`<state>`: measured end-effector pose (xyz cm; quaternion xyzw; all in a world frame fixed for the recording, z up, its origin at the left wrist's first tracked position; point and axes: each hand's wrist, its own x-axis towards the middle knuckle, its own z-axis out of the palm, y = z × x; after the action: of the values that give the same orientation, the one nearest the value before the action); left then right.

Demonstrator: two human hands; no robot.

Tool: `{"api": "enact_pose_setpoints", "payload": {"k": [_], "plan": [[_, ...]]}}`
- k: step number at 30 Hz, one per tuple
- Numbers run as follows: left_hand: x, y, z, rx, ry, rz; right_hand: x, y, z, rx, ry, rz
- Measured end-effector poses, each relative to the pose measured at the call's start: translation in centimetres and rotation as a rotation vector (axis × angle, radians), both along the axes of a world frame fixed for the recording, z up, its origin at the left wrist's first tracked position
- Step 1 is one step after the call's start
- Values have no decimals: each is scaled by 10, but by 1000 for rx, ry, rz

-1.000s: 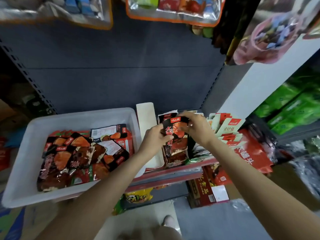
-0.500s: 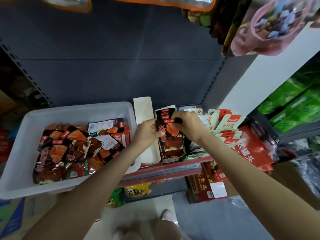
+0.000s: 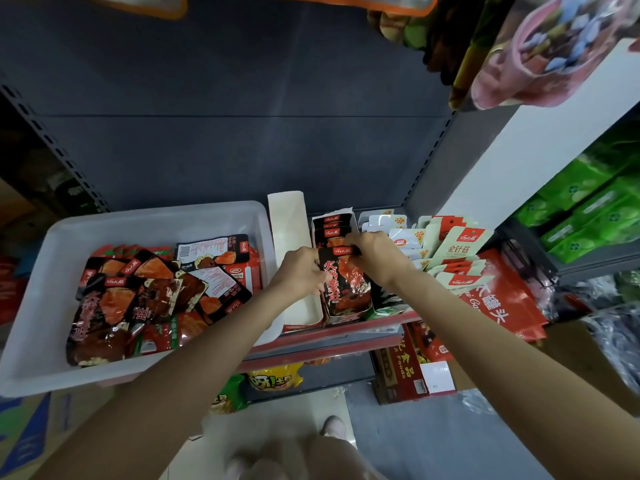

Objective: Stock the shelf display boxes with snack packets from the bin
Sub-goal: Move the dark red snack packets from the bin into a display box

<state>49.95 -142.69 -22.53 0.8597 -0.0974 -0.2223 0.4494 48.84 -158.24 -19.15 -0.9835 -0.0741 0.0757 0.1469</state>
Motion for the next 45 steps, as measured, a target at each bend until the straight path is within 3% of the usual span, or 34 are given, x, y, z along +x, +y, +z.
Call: {"api": "enact_pose_setpoints", "payload": {"k": [4, 7, 11, 21, 29, 37, 42, 45], "plan": [[-2, -4, -2, 80, -116, 13, -2, 1, -4, -135, -64, 23], [-4, -2, -5, 63, -188, 60, -2, 1, -2, -97, -96, 31], [-4, -2, -4, 42, -141, 18, -5, 0, -1, -119, 2, 53], [-2, -2, 0, 62, -96, 20, -5, 0, 1, -146, 15, 70], [-3, 2, -3, 117, -384, 14, -6, 0, -5, -161, -5, 55], [13, 0, 4, 173, -330, -29, -7, -2, -2, -167, 12, 65], [16, -1, 9, 115, -358, 74, -17, 2, -11, -182, 118, 116], [17, 0, 13, 112, -315, 20, -22, 3, -14, -179, 60, 97]]}}
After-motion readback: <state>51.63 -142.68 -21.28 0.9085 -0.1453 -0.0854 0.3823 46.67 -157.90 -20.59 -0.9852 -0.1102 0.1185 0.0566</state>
